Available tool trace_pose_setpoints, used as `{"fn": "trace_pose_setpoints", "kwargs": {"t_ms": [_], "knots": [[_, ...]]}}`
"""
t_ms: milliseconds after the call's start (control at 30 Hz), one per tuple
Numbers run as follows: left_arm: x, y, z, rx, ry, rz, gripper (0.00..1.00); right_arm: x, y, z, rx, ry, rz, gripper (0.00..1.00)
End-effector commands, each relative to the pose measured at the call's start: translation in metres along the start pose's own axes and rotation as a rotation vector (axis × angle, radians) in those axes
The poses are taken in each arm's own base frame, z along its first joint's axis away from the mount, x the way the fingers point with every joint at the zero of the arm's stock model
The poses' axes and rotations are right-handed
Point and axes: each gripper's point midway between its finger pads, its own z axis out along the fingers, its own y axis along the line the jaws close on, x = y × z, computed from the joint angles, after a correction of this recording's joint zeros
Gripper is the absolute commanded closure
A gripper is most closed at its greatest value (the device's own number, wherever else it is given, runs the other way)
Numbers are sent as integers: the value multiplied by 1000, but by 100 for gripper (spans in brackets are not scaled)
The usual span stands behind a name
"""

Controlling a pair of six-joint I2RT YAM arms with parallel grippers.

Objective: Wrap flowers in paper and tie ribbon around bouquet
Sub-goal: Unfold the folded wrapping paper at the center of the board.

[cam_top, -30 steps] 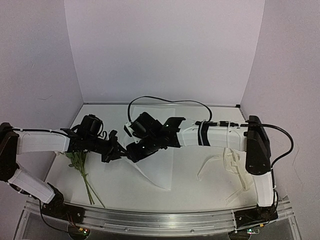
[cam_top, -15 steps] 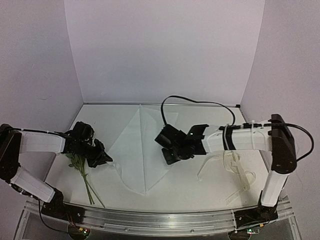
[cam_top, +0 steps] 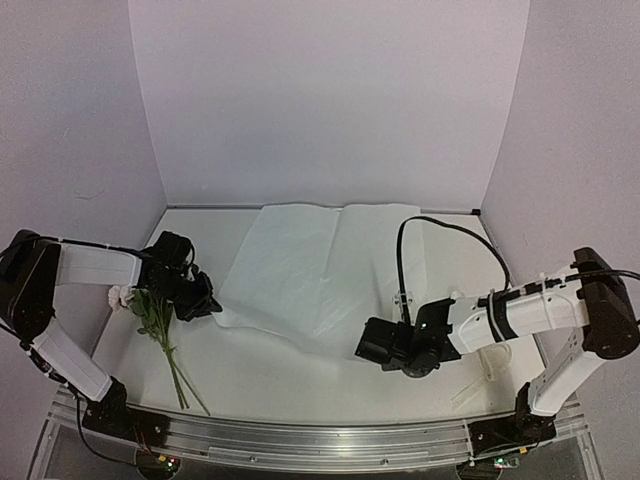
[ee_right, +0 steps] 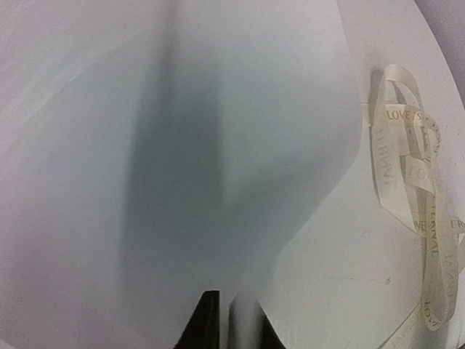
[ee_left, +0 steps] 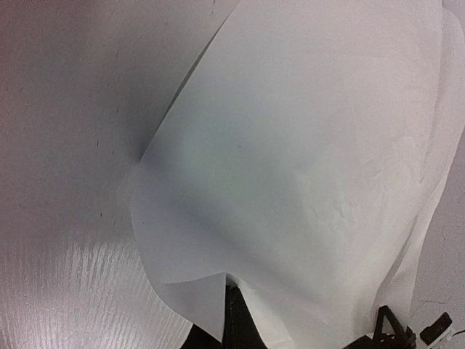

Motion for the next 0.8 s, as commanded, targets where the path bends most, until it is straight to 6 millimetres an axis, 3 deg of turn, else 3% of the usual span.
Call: {"fn": "trace_pose_setpoints", "kwargs": {"t_ms": [0, 67, 167, 300, 400, 567, 700, 767], "knots": [[-31, -6, -7, -59, -77, 118, 100, 12, 35, -14, -75, 47, 31, 72], [-39, -5, -10, -79, -88, 171, 100, 15, 45, -21, -128, 63, -9, 51], [-55, -6, -13, -111, -102, 260, 100, 16, 43, -26, -175, 63, -35, 26], [-79, -15, -14, -113, -86, 326, 100, 1, 37, -38, -225, 28, -138, 10], [-107, -17, -15, -162, -129, 342, 99, -10, 30, -35, -264, 73, -136, 6], [-153, -39, -19, -216, -169, 413, 95, -21, 26, -24, -355, 208, -106, 4], [-183, -51, -12, -267, -171, 472, 89, -36, 29, -14, -384, 233, -121, 9], [-194, -42, -13, -344, -172, 463, 87, -45, 29, -7, -375, 230, -123, 12]]}}
